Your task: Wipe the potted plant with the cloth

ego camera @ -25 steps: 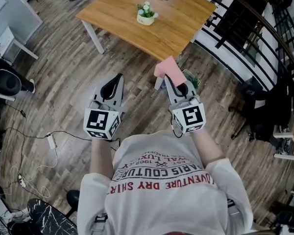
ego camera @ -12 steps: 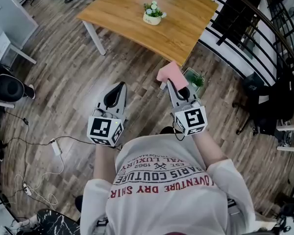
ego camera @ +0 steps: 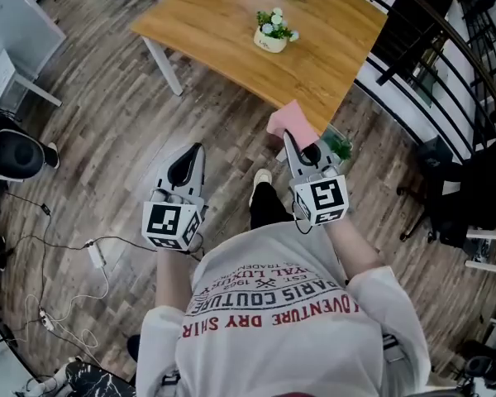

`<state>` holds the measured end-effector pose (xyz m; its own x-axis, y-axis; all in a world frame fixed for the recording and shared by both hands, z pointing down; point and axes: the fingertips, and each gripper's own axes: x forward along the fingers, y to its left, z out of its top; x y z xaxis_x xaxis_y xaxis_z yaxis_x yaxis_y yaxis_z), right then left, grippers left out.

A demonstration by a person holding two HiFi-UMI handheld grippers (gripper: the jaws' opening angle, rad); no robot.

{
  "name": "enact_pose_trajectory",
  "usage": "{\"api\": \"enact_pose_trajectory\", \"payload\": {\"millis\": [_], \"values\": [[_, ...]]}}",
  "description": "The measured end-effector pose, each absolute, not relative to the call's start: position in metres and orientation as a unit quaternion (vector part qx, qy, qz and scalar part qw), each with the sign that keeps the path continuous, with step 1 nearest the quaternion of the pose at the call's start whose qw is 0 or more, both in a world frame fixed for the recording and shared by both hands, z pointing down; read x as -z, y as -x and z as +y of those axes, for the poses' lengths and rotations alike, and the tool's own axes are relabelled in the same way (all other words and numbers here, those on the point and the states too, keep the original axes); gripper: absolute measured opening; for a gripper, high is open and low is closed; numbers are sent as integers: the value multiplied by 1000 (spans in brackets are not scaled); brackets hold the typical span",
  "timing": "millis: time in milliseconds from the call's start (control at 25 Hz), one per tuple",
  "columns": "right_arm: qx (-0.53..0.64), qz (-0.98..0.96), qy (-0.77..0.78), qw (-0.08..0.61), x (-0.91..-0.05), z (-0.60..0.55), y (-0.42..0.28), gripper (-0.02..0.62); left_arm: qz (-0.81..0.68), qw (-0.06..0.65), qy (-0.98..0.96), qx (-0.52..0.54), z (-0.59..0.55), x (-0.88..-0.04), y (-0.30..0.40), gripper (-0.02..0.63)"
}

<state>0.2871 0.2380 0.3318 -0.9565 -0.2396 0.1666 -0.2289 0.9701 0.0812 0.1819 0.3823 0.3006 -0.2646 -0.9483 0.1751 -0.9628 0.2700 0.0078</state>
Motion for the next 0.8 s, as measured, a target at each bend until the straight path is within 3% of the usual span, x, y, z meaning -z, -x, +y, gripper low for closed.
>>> {"api": "enact_pose_trajectory", "payload": {"millis": [440,800], "values": [[46,-985,-138,90,-320,94,-172,35,-765,49,-638,-74,219,-284,-70,15],[20,-971,-205,123,-340,-2,-153,35,-732,92,-668,-97,126,-314,-22,15]]}}
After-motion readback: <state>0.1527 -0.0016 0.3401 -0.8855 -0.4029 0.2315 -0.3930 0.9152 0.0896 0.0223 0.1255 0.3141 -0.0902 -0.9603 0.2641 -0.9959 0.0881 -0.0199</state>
